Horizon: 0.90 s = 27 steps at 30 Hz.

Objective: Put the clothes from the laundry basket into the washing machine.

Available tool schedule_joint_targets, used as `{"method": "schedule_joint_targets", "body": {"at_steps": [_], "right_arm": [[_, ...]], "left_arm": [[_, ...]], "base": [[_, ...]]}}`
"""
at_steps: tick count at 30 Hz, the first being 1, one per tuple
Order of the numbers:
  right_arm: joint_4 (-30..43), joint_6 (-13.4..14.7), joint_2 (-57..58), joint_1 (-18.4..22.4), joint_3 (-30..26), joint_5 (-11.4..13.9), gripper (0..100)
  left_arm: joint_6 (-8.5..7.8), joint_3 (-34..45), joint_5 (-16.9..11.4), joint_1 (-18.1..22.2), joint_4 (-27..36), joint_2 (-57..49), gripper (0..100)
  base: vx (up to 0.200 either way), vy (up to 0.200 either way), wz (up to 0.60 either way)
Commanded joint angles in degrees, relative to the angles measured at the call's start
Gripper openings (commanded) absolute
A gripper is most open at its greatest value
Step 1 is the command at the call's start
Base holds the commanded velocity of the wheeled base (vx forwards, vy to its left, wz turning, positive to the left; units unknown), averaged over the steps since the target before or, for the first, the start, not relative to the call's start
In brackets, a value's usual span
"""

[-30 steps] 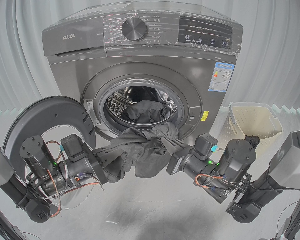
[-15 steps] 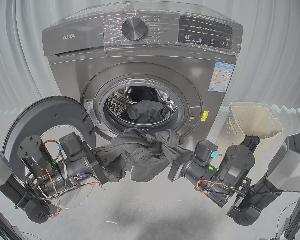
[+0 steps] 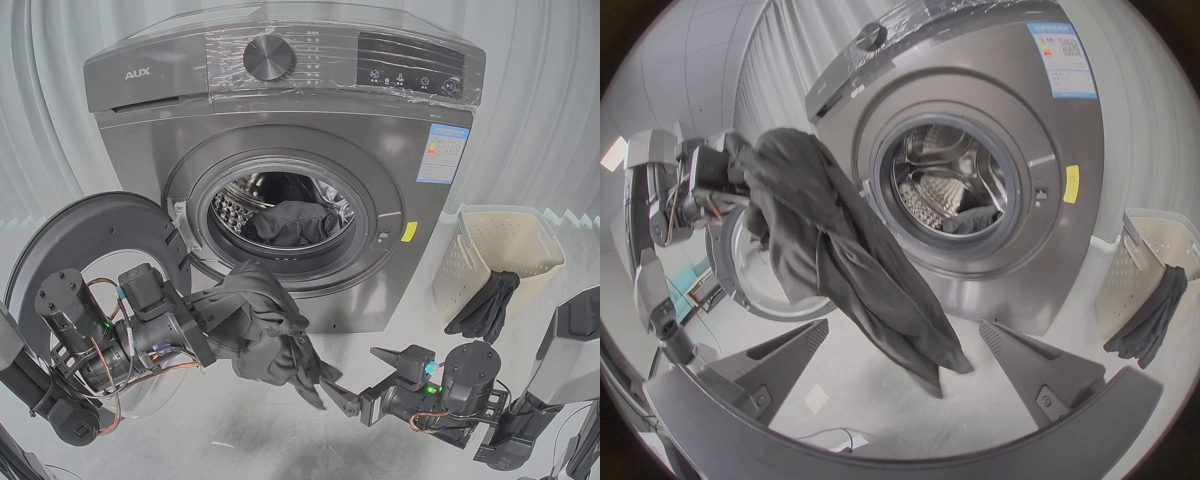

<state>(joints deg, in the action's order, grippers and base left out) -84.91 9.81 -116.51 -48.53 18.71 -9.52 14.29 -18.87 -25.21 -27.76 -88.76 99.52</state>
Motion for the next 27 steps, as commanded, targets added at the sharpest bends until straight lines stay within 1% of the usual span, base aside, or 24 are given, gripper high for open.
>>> {"method": "schedule_joint_targets", "body": {"at_steps": [1, 4, 6, 12, 18, 19, 20, 27], "right_arm": [[-0.08, -0.06, -1.27, -0.07, -1.57, 0.03, 100], [-0.70, -0.06, -1.18, -0.07, 0.36, 0.38, 100], [-0.87, -0.06, -1.00, -0.16, 2.12, 1.35, 100], [-2.54, -0.15, -0.74, -0.42, 5.63, 3.02, 100], [-3.25, -0.15, -0.48, -2.01, 6.34, 3.90, 100], [-3.25, -0.15, -0.39, -2.45, 7.48, 5.04, 100], [-3.25, -0.06, -0.39, -2.45, 8.09, 5.48, 100], [-3.25, -0.06, -0.74, -1.83, 13.46, 5.74, 100]], "left_arm": [[-0.31, 0.15, 0.07, 0.07, -0.01, 0.67, 0], [-0.40, 0.33, 0.07, 0.07, -0.01, 1.20, 0], [-0.58, 0.24, 0.16, 0.07, -0.01, 1.55, 0], [-0.66, 0.50, 0.16, 0.25, -0.01, 1.64, 0], [-0.84, 0.50, 0.16, 0.16, -0.01, 2.34, 0], [-0.93, 0.59, 0.16, 0.25, -0.01, 2.43, 0], [-0.93, 0.59, 0.16, 0.25, -0.01, 2.43, 0], [-0.93, 0.77, 0.16, 0.25, -0.01, 2.43, 0]], "base": [[0.000, 0.000, 0.00], [0.000, 0.000, 0.00], [0.000, 0.000, 0.00], [0.000, 0.000, 0.00], [0.000, 0.000, 0.00], [0.000, 0.000, 0.00], [0.000, 0.000, 0.00], [0.000, 0.000, 0.00]]}}
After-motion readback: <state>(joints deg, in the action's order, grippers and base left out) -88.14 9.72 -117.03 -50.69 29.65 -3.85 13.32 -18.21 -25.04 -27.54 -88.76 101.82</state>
